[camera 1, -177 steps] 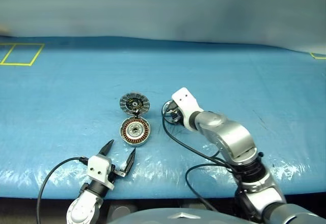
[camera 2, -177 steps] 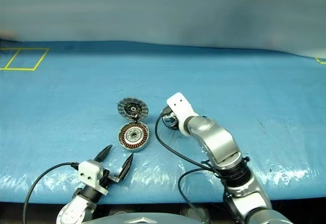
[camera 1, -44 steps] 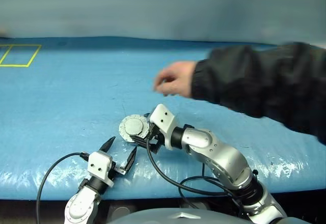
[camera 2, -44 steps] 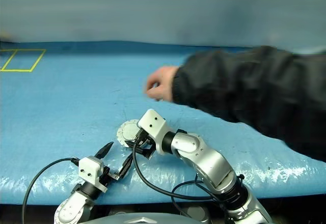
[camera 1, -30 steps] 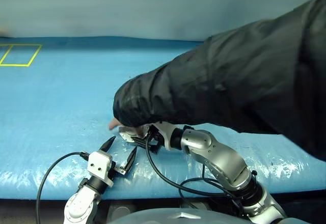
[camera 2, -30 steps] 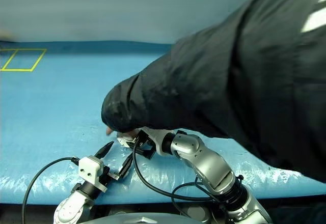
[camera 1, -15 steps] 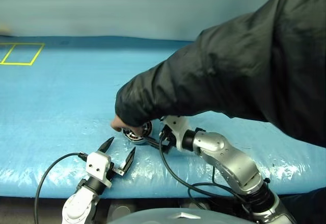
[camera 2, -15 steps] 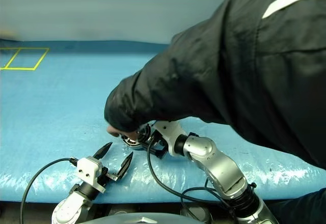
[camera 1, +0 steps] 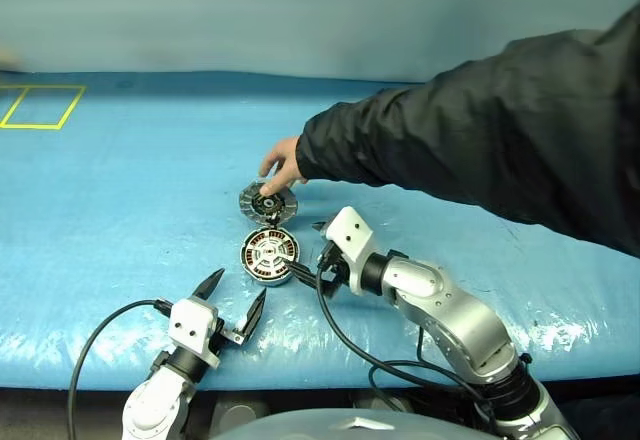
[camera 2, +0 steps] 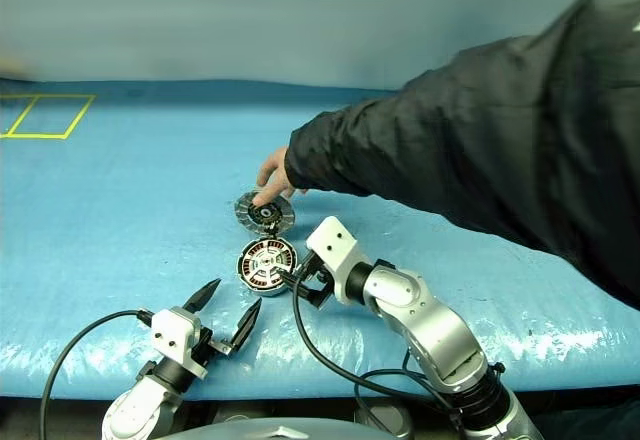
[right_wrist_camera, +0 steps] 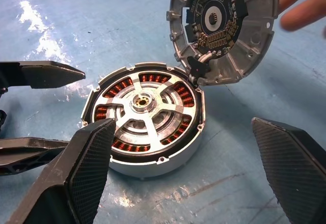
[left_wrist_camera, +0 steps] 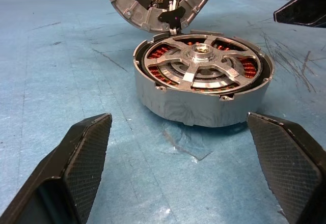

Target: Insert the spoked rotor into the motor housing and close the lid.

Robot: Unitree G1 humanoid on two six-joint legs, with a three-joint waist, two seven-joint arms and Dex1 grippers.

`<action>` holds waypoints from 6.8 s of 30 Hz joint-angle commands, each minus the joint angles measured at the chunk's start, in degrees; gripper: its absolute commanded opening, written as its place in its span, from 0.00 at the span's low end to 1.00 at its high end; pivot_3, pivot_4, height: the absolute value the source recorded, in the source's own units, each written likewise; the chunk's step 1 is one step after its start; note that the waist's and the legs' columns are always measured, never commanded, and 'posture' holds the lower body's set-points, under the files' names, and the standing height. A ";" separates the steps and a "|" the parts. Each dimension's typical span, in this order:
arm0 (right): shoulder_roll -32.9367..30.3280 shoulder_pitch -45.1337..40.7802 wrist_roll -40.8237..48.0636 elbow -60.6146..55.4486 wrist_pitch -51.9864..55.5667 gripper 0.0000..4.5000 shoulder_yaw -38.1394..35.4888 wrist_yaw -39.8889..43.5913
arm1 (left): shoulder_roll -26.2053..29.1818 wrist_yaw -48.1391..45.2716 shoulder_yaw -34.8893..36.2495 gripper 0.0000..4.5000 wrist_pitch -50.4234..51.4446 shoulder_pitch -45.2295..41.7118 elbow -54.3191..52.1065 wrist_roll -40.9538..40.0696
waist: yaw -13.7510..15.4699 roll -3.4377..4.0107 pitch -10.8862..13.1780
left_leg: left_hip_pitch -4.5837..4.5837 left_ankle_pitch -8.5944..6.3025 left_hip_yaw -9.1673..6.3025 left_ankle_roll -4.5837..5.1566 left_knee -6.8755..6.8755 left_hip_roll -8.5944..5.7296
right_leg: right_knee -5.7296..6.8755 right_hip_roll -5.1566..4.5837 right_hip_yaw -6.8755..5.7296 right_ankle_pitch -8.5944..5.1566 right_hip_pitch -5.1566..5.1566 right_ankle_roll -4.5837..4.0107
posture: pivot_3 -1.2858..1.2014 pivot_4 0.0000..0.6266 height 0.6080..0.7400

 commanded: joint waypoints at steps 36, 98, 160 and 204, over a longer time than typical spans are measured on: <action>11.41 -37.91 -0.68 61.15 -15.13 0.00 -9.34 21.98 | -0.65 1.16 -0.17 1.00 -0.52 0.55 -1.55 -0.56 | -0.77 0.08 0.04 | 0.04 0.01 -0.01 0.01 -0.07 -0.01 | 0.05 0.01 -0.01 0.35 0.02 -0.02 | 0.52 0.24 1.00; 13.13 -34.70 -7.71 18.50 17.11 0.00 17.92 13.91 | -2.47 3.00 -2.71 1.00 0.22 1.10 -2.29 0.42 | -0.91 0.13 0.06 | 0.01 0.02 -0.03 -0.02 -0.08 0.01 | 0.16 0.01 -0.05 0.22 -0.12 0.06 | 0.52 0.24 1.00; 10.91 -21.48 -7.39 36.56 -24.82 0.99 9.35 25.13 | -0.96 2.81 -0.38 1.00 0.75 2.98 -4.46 -0.11 | -0.69 0.05 0.02 | 0.08 0.02 -0.02 -0.02 -0.03 0.02 | 0.10 0.02 -0.03 0.17 0.00 0.22 | 0.52 0.24 1.00; 9.24 -31.52 -13.21 49.34 -30.95 0.67 9.66 38.36 | -2.39 3.83 -1.56 1.00 -1.87 3.18 -2.65 0.77 | -0.70 0.07 0.03 | 0.08 0.03 -0.01 -0.03 -0.03 0.01 | 0.11 0.02 -0.04 0.21 0.01 0.17 | 0.52 0.24 1.00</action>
